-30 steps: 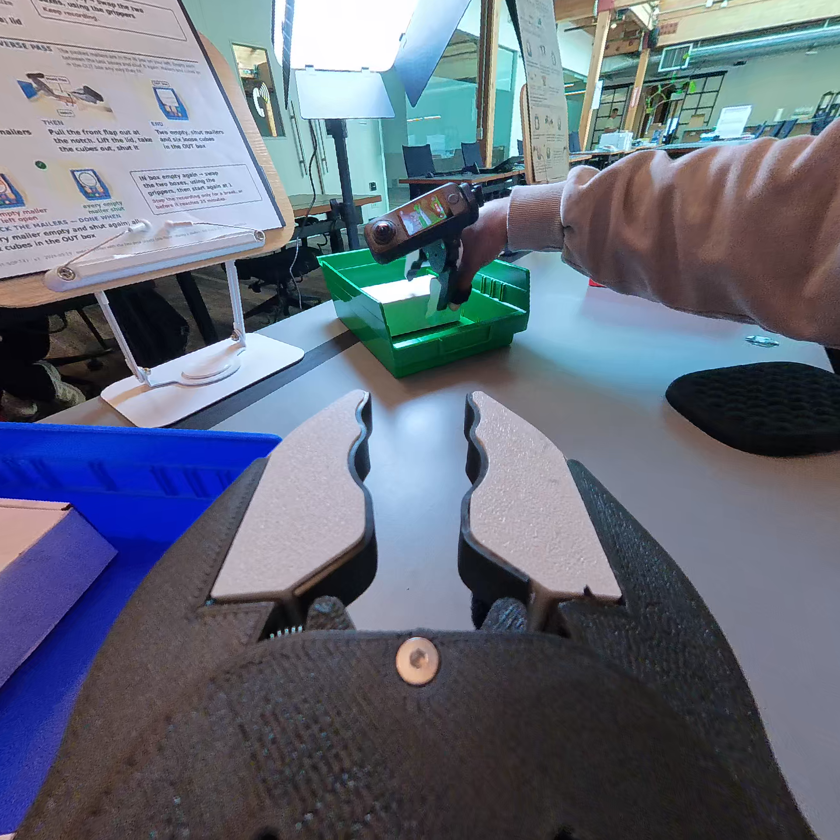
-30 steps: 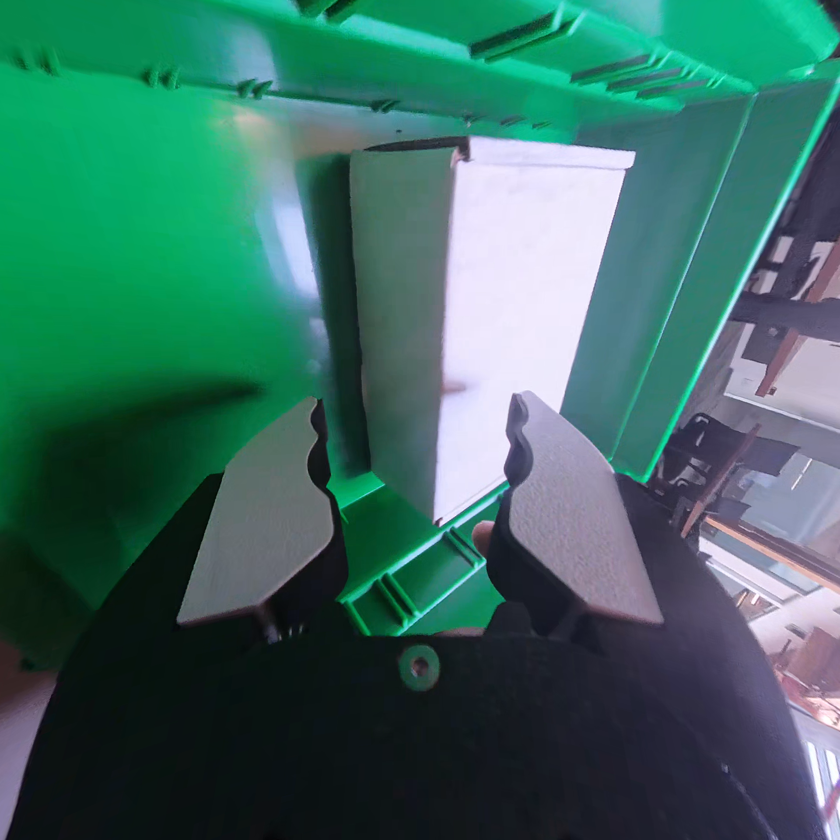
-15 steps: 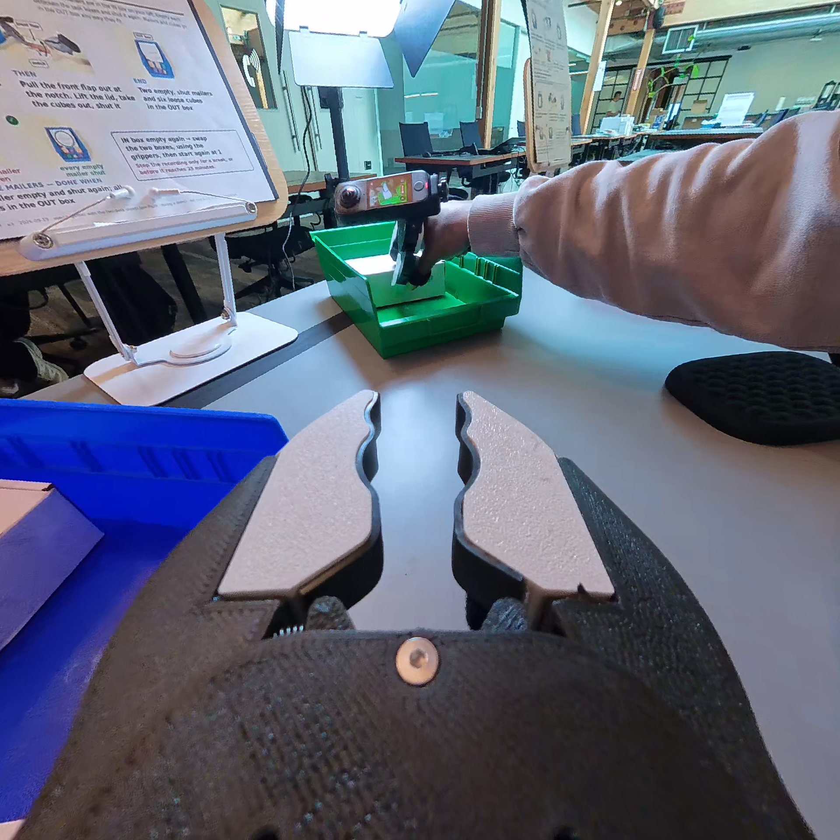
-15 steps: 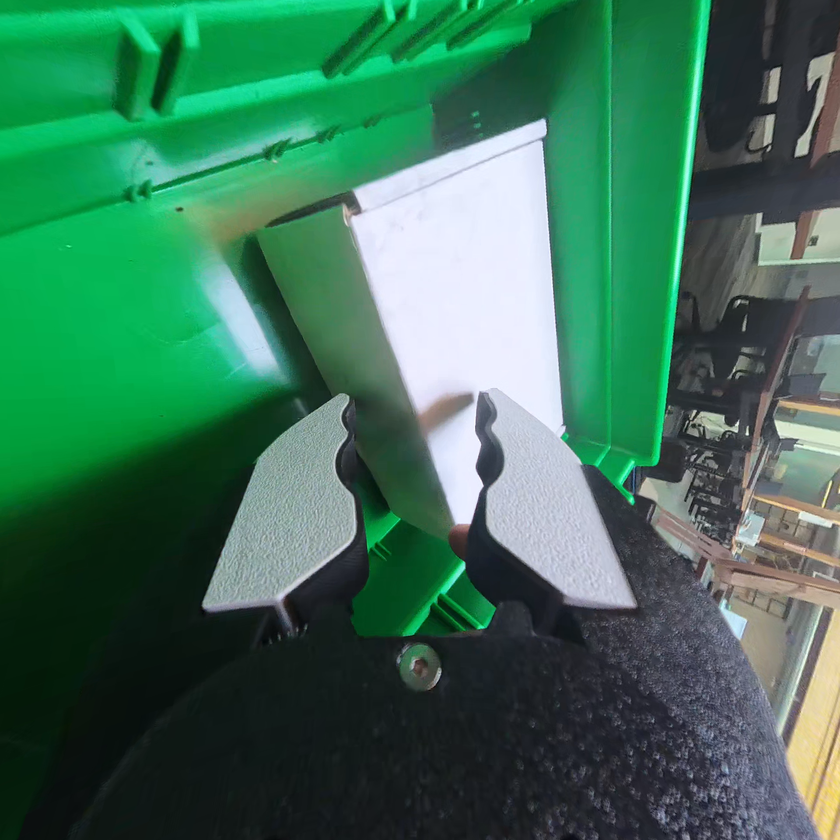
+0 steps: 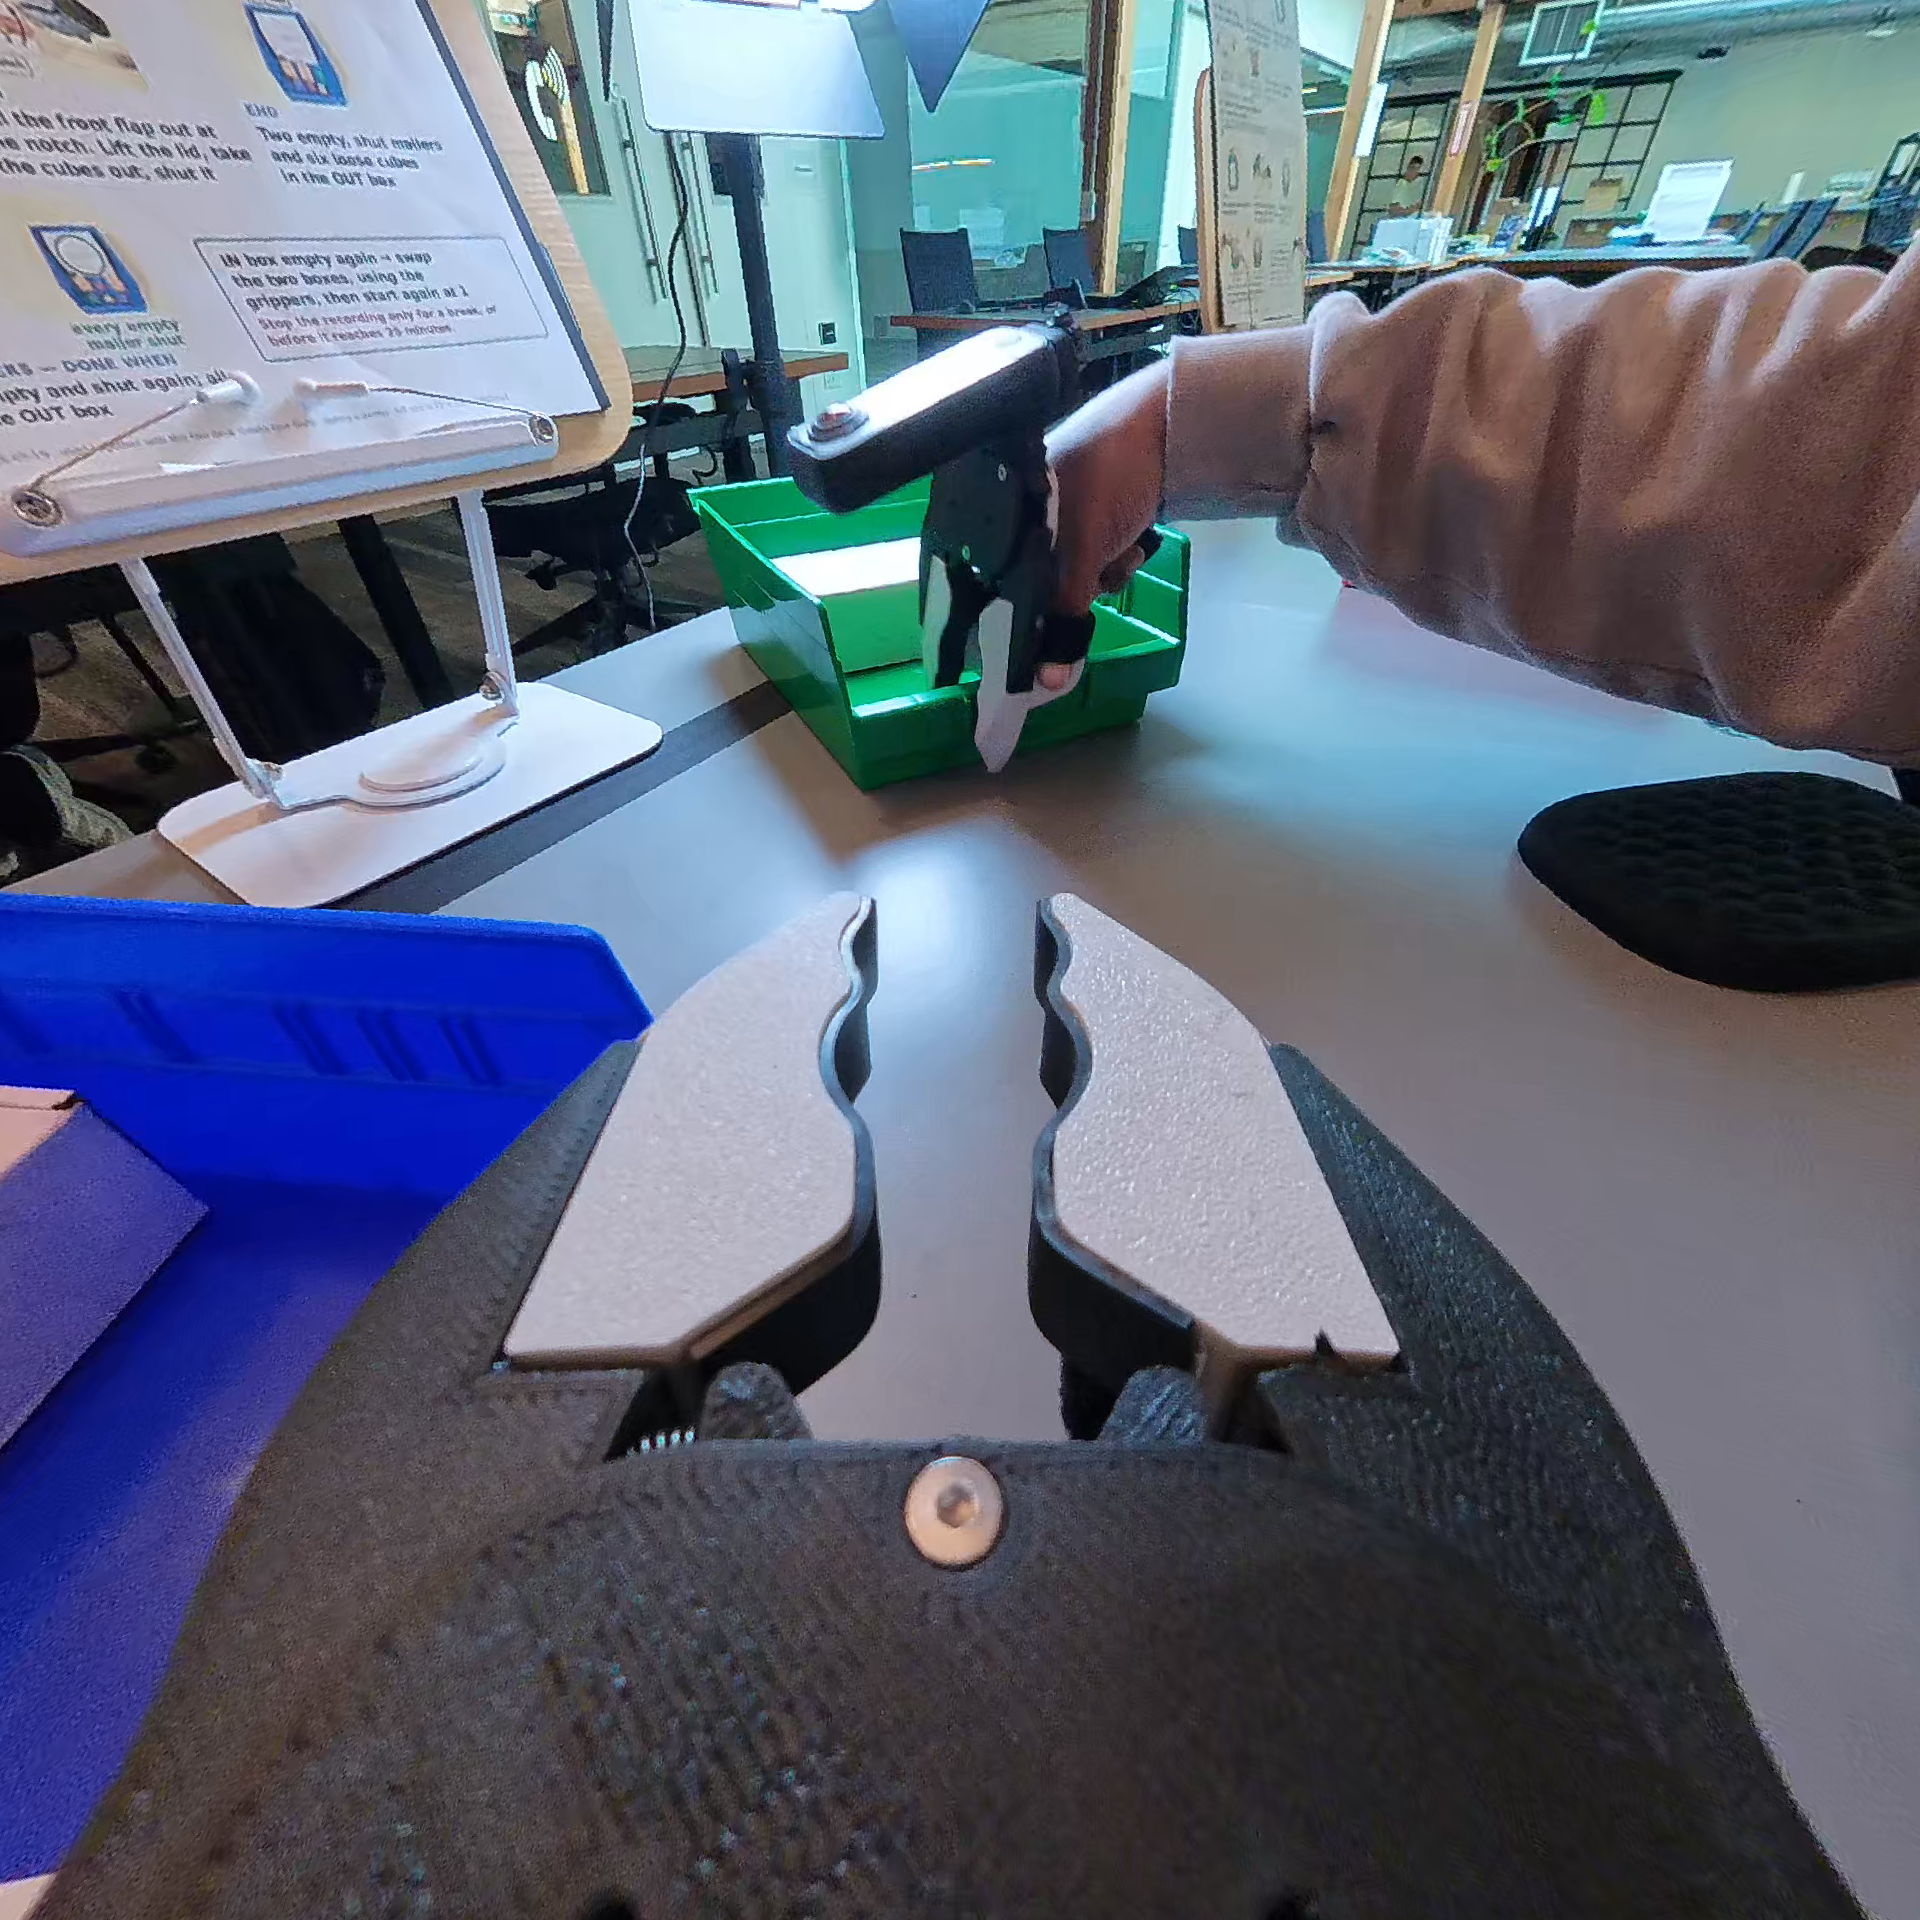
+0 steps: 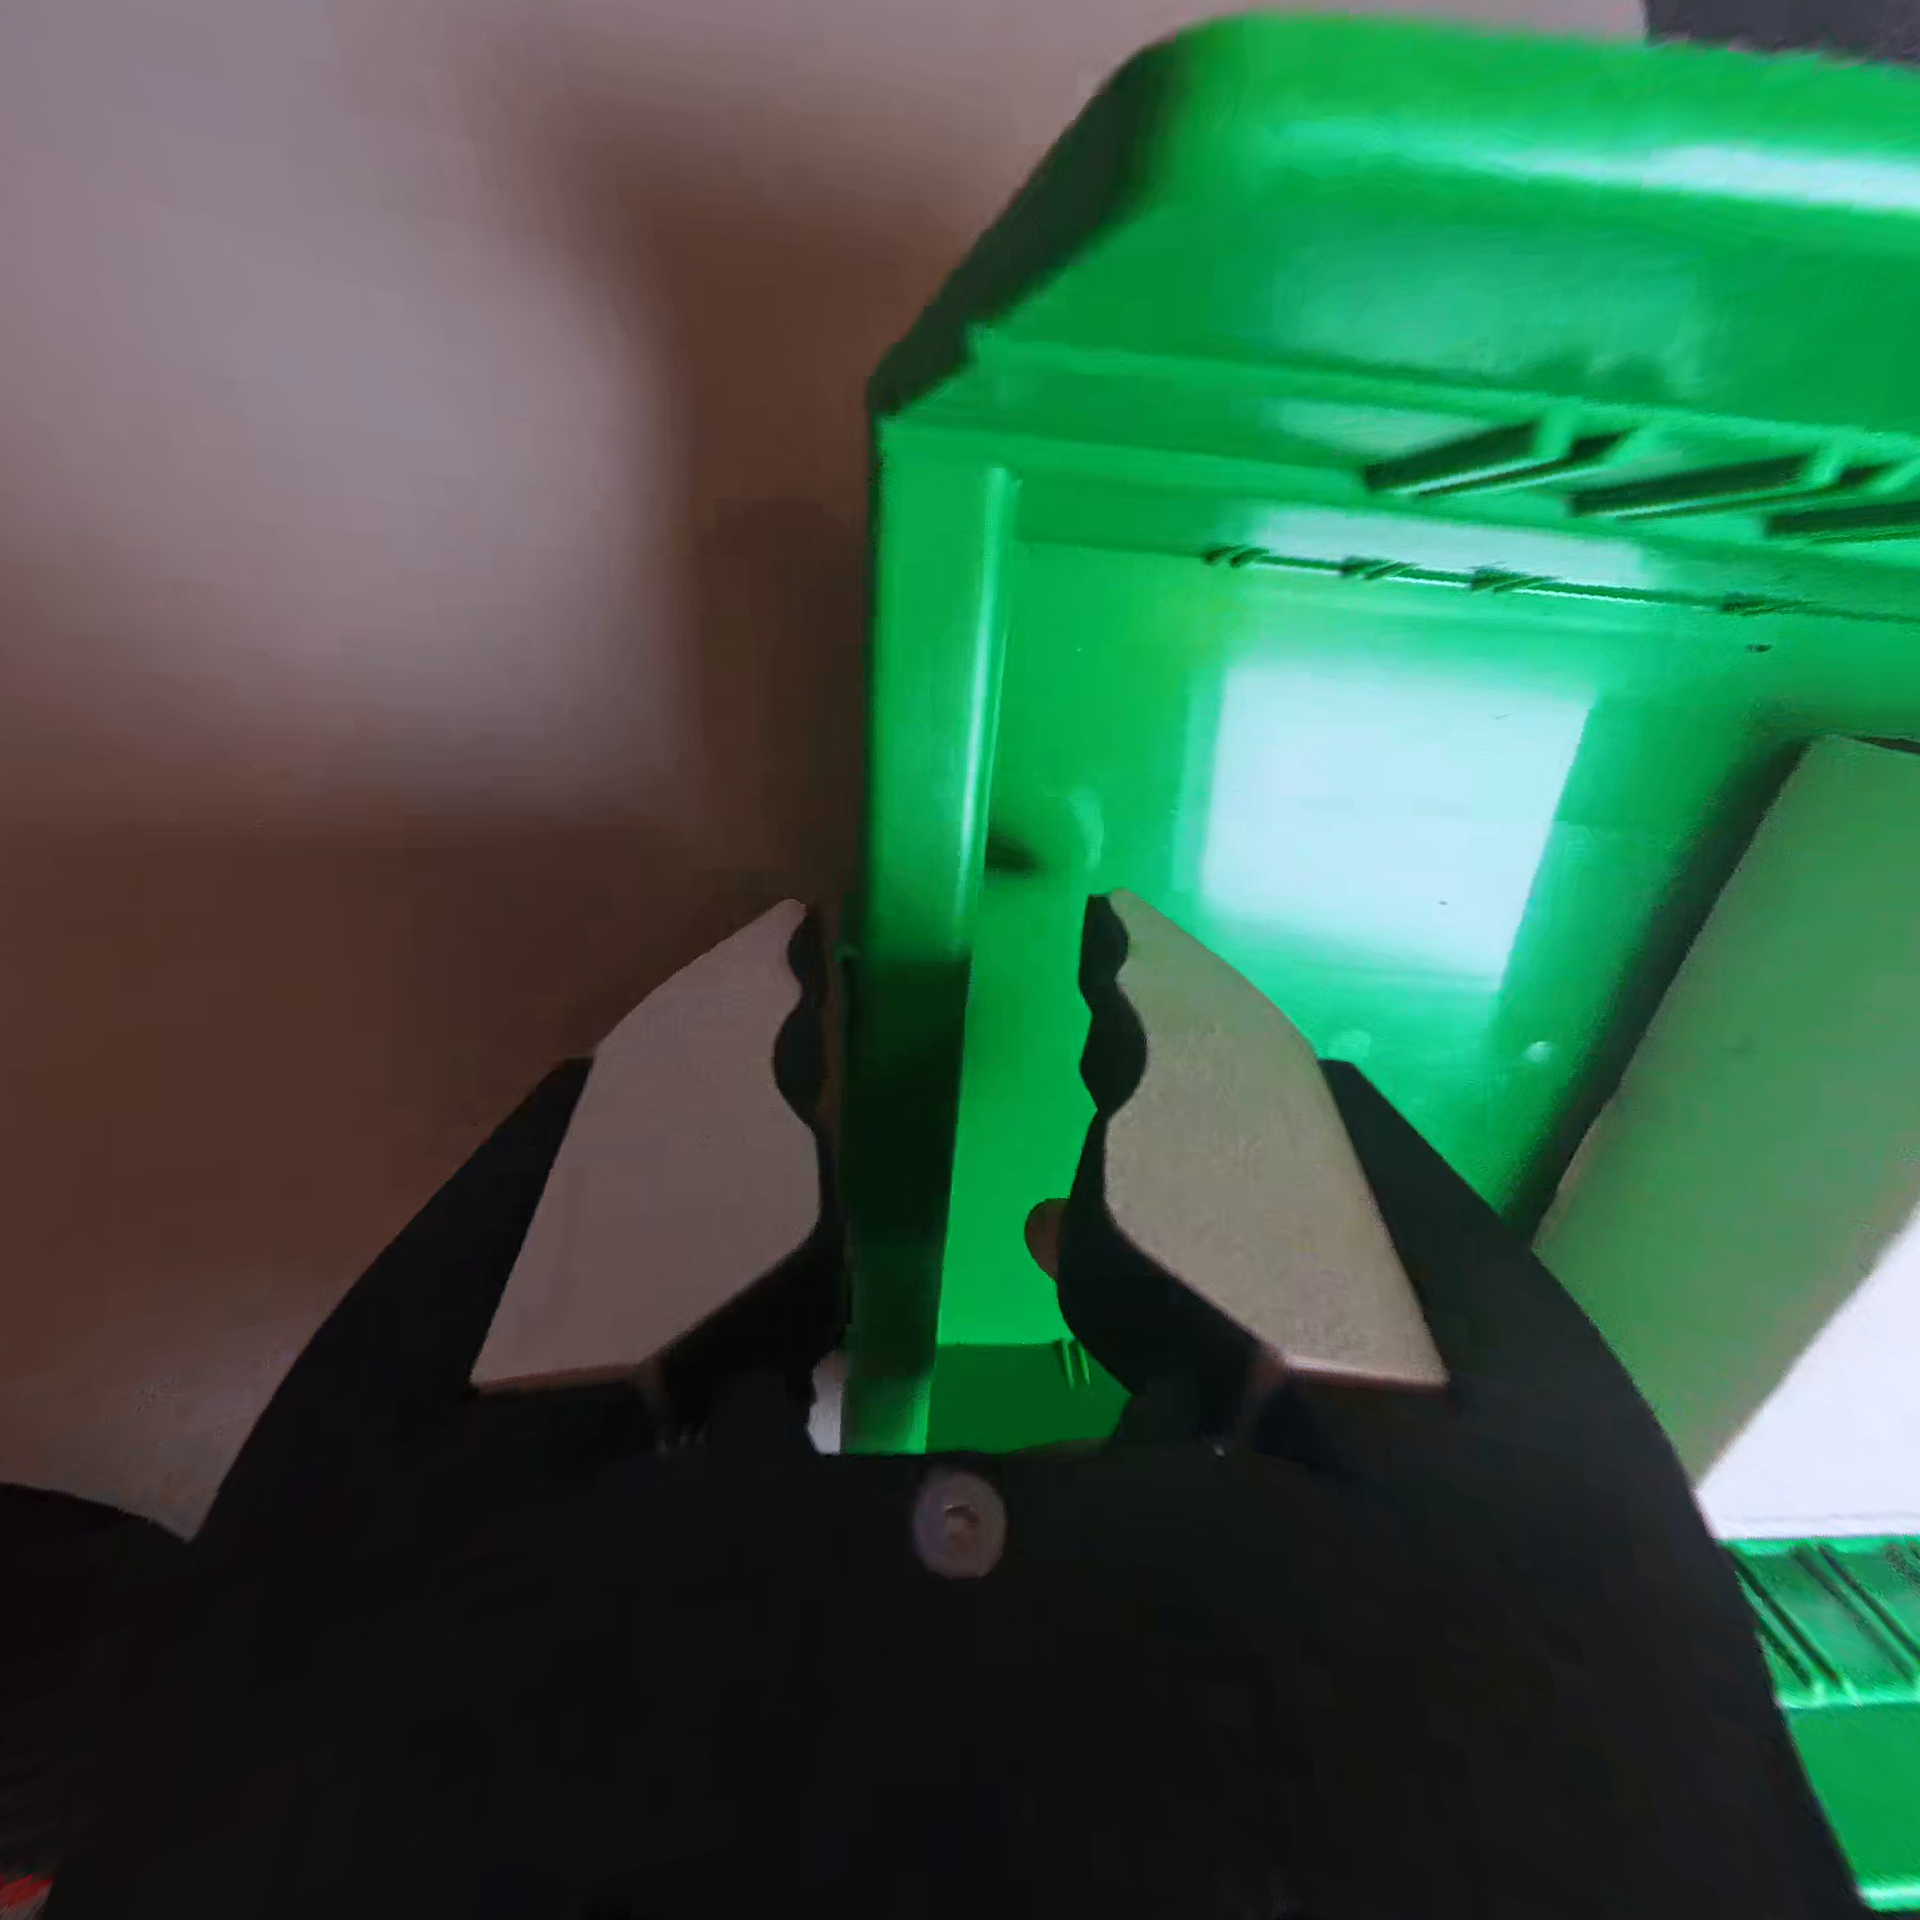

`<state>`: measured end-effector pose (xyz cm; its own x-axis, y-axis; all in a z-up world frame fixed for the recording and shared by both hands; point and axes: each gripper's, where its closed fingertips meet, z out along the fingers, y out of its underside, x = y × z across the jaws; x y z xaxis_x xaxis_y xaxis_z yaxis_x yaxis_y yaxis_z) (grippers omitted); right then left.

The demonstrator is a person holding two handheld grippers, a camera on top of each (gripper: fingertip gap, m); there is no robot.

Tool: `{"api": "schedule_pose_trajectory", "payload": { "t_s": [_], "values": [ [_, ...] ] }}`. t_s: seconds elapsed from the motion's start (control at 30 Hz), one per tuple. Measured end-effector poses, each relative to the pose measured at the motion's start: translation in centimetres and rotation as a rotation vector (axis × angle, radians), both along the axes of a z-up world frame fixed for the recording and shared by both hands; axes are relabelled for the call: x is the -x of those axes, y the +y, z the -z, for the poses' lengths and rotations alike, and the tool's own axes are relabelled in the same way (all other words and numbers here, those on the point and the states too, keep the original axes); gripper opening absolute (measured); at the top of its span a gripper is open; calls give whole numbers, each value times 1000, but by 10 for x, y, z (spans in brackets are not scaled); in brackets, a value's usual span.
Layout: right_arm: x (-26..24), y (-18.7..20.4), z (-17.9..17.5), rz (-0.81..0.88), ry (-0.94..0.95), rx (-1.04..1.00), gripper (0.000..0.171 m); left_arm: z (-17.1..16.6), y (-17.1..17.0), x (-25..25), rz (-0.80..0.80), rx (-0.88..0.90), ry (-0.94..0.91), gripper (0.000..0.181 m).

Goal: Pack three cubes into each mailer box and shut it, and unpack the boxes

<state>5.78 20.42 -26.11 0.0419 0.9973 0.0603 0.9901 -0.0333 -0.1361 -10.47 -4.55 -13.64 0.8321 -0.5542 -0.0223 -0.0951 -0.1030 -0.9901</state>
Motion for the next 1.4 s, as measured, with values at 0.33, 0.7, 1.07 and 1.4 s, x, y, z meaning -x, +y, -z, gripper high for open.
{"api": "schedule_pose_trajectory", "payload": {
  "t_s": [0.33, 0.7, 1.07, 1.4],
  "values": [
    [-42, -36, 7, -170, -74, -171, 25, 2, 3, 8, -21, 22, -1, 27],
    [-46, -38, -14, -132, 99, -391, 42, 3, 12, 27, -108, 29, 41, 27],
    [-46, -119, -118, 76, 954, -336, 53, -34, 55, 175, -270, 253, 396, 56],
    [-36, -150, -93, 46, 1058, -315, 49, 75, 110, 264, -76, 928, 767, 107]
  ]
}}
